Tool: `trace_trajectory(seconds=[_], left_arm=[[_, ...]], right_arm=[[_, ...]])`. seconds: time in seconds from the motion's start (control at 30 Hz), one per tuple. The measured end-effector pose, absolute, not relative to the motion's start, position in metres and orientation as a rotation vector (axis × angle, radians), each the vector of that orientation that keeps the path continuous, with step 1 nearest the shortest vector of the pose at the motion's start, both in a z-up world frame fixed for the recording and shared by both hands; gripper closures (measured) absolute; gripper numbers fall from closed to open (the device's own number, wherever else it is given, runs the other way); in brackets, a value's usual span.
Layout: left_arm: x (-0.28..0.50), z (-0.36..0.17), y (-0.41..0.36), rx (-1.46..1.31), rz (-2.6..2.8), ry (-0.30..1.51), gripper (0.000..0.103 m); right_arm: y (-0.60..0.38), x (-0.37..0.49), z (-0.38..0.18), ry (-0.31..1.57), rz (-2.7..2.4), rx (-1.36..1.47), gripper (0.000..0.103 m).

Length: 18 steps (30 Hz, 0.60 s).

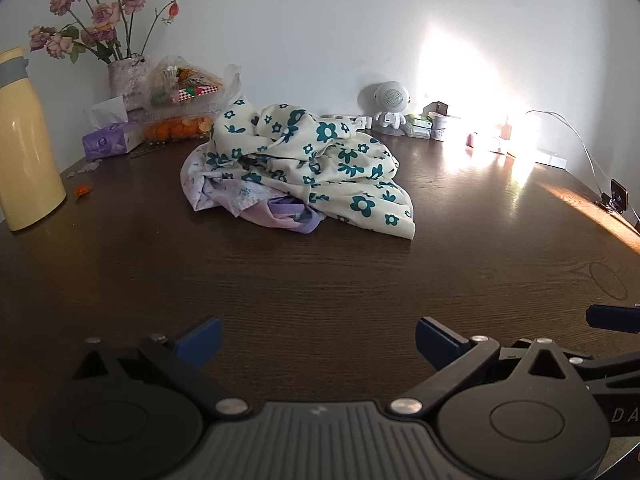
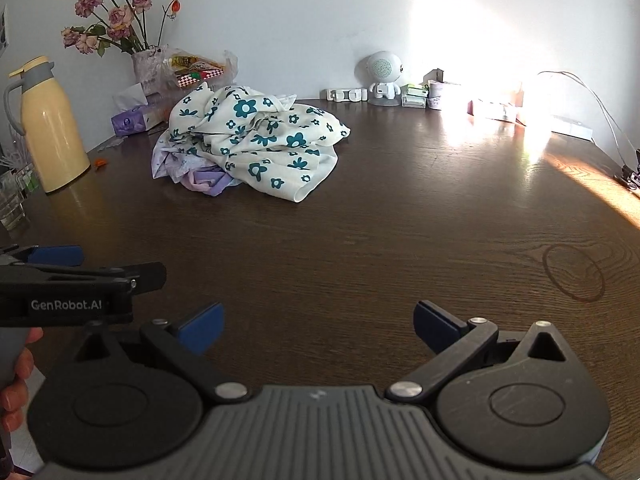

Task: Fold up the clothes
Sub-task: 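Grasp the floral shirt with the right gripper while the left gripper grasps it too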

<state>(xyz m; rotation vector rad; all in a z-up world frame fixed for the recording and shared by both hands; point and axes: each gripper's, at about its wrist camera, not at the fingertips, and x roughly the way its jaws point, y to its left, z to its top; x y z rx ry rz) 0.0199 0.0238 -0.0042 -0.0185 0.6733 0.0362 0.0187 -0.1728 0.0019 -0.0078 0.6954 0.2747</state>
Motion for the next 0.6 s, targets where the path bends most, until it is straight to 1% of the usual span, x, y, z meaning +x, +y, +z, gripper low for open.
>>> trace_trajectory(seconds=[0.33, 0.6], left_arm=[[0.066, 0.009, 0.036, -0.025, 0.024, 0.662, 0.000], [0.143, 0.036, 0.071, 0.013, 0.097, 0.611, 0.000]], right_arm=[[-0.164, 0.063, 0.018, 0.683, 0.304, -0.009, 0.000], [-0.135, 0.135, 0.044, 0.665, 0.383, -0.083, 0.000]])
